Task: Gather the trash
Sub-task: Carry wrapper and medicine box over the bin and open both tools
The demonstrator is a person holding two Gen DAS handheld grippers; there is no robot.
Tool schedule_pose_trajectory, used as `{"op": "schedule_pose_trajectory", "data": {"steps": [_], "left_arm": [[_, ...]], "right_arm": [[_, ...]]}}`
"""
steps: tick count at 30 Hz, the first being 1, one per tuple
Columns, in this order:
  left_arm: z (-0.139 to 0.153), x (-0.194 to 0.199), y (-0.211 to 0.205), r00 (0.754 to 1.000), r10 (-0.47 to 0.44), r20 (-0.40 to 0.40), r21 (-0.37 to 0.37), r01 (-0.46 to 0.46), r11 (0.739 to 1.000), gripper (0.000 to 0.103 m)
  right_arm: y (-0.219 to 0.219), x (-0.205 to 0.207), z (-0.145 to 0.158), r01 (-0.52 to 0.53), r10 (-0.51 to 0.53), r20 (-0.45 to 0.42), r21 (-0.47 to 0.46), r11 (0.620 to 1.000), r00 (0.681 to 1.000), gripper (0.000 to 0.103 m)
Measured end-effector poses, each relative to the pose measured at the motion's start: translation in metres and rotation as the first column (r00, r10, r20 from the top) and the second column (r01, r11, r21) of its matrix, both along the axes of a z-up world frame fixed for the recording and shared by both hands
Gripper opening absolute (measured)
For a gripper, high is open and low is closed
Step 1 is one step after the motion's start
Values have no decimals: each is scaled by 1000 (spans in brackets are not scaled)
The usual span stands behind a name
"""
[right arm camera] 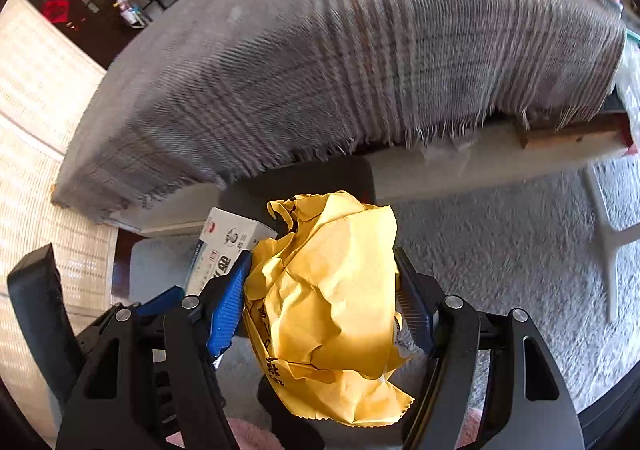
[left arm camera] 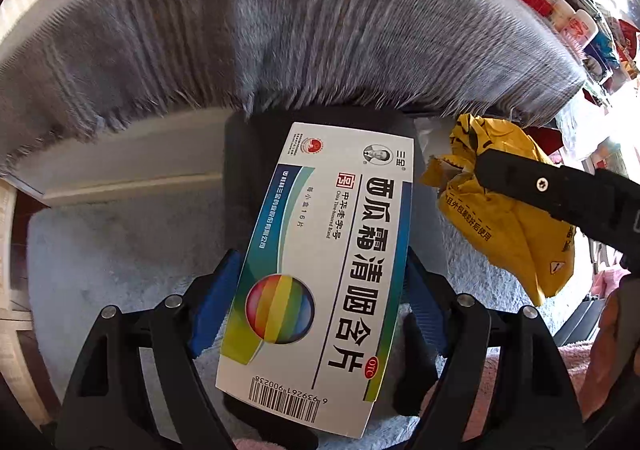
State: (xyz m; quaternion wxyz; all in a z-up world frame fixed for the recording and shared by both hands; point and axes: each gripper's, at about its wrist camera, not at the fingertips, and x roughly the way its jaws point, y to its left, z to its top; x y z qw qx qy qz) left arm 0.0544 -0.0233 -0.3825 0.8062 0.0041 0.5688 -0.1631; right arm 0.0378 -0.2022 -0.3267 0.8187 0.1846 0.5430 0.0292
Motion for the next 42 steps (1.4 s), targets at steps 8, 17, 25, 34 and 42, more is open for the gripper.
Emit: {"op": "schedule_pose_trajectory", "data": {"steps": [8,17,25,34,42], "left_arm": [[-19,33,-7,1000,12,-5,-42,-12,999,76],[-9,36,-8,1000,-9,24,-1,9,1000,95],[10,25,18,998,51,42,-15,-51,999,95],[86,2,41,974,104,201,-50,-95,994,95],[184,-22,34,901,129,414,-54,-117,992,95]], "right_arm": [[-8,25,-17,38,-39,-27,-17,999,999,70],[1,48,-27,17,-17,-35,2,1000,999,74],[17,52,-15,-13,13,3,-4,1000,1000,100],[5,26,51,34,-14,165,-121,992,986,100],[-15,-13,149,132,-43,377,-215,968,925,100]]}}
